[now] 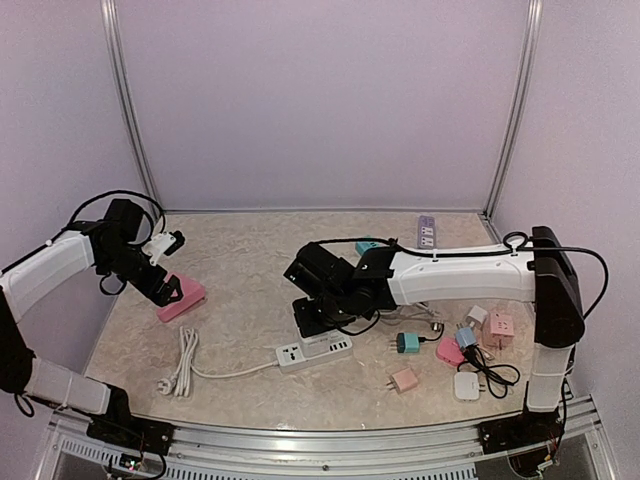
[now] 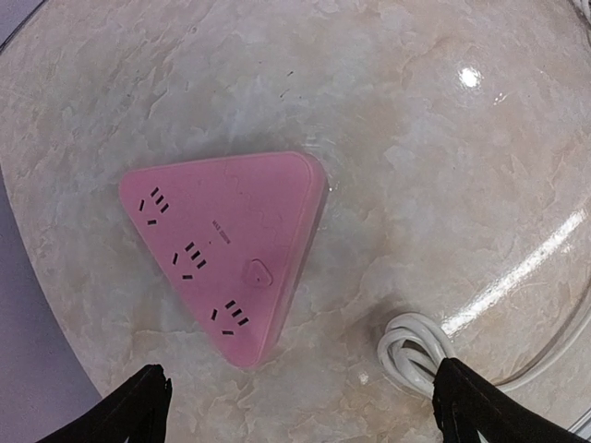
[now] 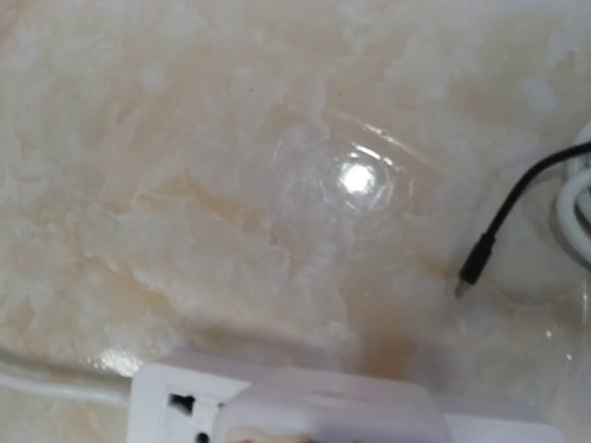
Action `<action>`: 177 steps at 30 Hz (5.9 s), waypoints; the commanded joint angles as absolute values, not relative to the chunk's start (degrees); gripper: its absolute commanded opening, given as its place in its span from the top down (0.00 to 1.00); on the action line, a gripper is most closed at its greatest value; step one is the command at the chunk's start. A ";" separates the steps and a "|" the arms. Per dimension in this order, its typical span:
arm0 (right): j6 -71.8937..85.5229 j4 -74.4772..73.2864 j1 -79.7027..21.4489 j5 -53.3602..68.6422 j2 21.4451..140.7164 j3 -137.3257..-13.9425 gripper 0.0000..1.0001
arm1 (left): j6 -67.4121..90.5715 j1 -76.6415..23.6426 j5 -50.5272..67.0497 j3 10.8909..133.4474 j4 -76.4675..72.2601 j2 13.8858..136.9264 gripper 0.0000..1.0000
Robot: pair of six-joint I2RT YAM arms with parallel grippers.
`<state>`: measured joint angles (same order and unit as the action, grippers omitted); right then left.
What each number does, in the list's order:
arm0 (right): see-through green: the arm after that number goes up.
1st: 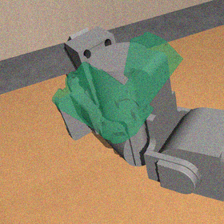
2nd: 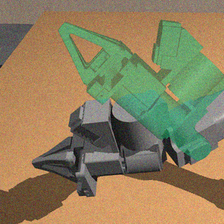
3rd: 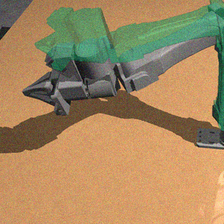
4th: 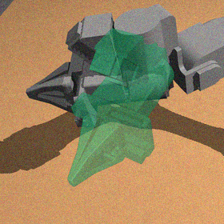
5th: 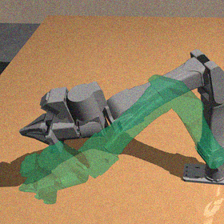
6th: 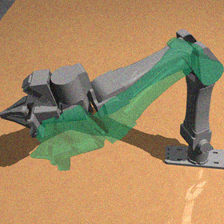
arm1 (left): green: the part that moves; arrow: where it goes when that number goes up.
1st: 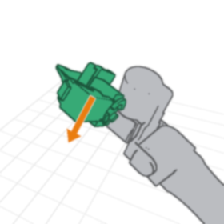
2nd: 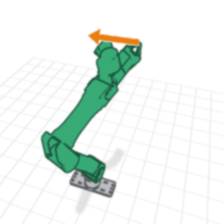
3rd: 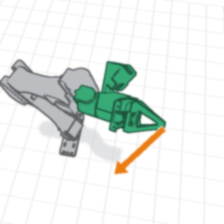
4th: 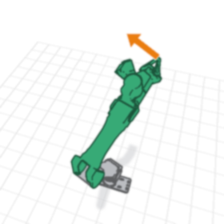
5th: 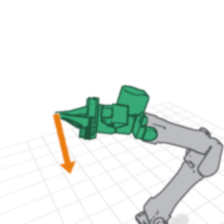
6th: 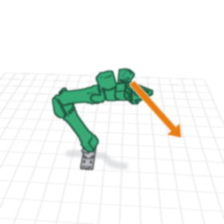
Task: Insert the plug
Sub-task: Press the plug into the socket, then adjust the socket at the center of the board, then pick up the plug from the center of the board.
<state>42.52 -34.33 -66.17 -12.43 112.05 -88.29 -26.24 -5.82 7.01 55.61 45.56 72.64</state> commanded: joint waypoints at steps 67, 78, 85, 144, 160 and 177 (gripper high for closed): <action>65.47 -39.94 -44.95 -10.70 83.29 -53.14 0.18 | -38.89 -44.34 -2.32 36.20 37.42 72.78 0.06; 61.66 -38.81 -44.05 -9.62 88.24 -55.80 0.20 | -39.52 -43.96 -6.03 34.23 27.87 76.81 0.13; 59.05 -40.50 -44.03 -7.45 88.45 -56.89 0.24 | -39.33 -36.00 -8.86 35.55 23.18 80.20 0.19; 113.18 -43.08 -59.87 -4.90 89.22 -50.89 0.17 | -38.85 -32.70 -1.84 40.70 35.88 67.42 0.10; 98.29 -37.98 -57.38 -1.69 95.57 -54.15 0.70 | -38.93 -32.43 -2.18 40.54 35.92 67.40 0.10; 51.62 -38.79 -63.76 -35.26 99.51 -104.12 1.00 | -31.14 -24.70 11.72 78.44 58.80 69.82 0.10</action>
